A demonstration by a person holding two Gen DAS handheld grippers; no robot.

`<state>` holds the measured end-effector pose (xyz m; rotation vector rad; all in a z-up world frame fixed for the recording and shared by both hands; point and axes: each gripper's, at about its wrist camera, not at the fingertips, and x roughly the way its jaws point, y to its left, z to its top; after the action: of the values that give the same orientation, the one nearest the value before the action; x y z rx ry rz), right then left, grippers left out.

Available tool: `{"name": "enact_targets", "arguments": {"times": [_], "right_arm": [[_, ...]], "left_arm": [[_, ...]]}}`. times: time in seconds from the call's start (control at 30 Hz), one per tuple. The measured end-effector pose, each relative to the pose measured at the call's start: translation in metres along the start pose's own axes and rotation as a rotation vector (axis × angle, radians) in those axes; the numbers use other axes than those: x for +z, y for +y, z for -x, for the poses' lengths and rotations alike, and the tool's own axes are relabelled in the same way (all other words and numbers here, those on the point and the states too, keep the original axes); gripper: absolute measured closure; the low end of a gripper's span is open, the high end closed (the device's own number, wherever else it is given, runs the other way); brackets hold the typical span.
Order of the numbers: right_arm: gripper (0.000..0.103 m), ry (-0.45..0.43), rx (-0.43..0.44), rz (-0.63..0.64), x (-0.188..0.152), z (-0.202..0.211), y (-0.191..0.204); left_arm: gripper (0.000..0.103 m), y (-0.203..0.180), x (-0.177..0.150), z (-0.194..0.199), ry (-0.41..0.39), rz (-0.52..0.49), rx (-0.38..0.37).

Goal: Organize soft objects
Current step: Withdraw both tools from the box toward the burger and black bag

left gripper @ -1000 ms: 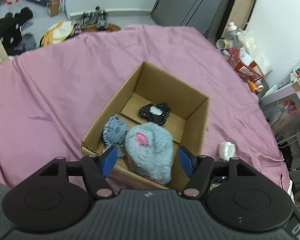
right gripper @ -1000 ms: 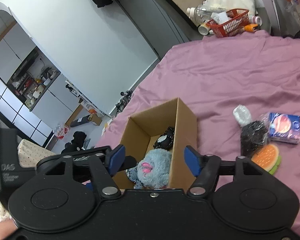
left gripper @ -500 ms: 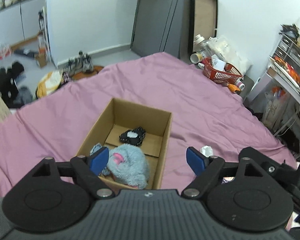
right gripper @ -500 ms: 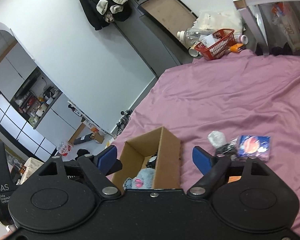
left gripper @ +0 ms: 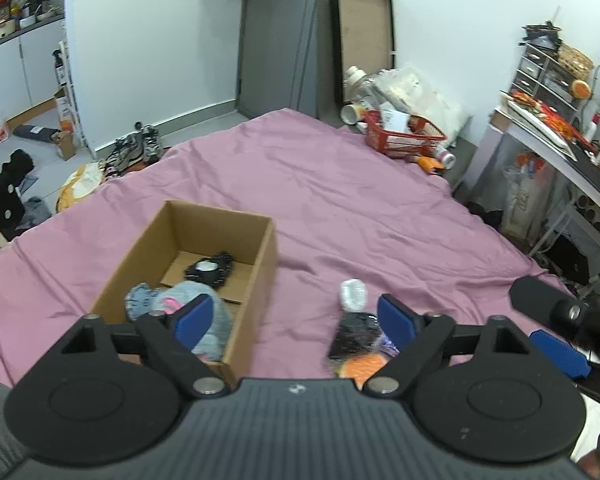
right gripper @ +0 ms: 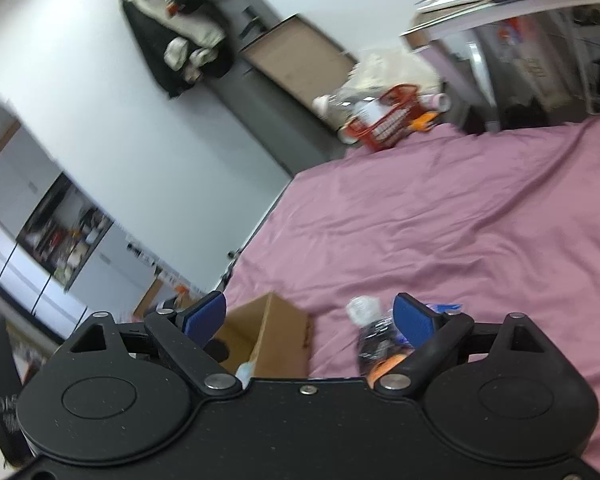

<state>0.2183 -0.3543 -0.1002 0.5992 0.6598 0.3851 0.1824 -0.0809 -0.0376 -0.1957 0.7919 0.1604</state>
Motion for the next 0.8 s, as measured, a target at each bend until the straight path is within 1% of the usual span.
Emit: {"name": "enact_targets", "arguments": {"times": [0.07, 0.17, 0.33, 0.43, 0.57, 0.6, 0.73, 0.8], "right_arm": [[0.005, 0.006, -0.013, -0.018, 0.001, 0.0, -0.011], [0.0, 0.016, -0.043, -0.054, -0.001, -0.005, -0.027], [0.0, 0.038, -0.085, -0.156, -0.004, -0.015, -0.056], [0.0, 0.05, -0.099, -0.196, -0.007, -0.02, -0.069], [0.001, 0.089, -0.109, -0.221, -0.01, -0.035, -0.08], [0.002, 0.103, -0.116, -0.226, -0.01, -0.041, -0.082], [0.014, 0.152, -0.127, -0.293, -0.01, -0.06, -0.096], [0.017, 0.172, -0.121, -0.331, -0.011, -0.069, -0.102]], "left_arm": [[0.008, -0.01, -0.003, -0.001, -0.011, -0.021, 0.006], [0.006, -0.02, -0.007, -0.009, 0.013, -0.022, 0.002], [0.004, -0.032, -0.017, -0.026, 0.057, -0.019, -0.007], [0.004, -0.037, -0.022, -0.037, 0.068, -0.009, -0.004], [0.004, -0.042, -0.029, -0.053, 0.095, -0.005, 0.012], [0.004, -0.043, -0.031, -0.057, 0.098, -0.001, 0.012], [0.005, -0.04, -0.041, -0.072, 0.112, 0.055, 0.005], [0.005, -0.043, -0.046, -0.082, 0.129, 0.051, 0.008]]}}
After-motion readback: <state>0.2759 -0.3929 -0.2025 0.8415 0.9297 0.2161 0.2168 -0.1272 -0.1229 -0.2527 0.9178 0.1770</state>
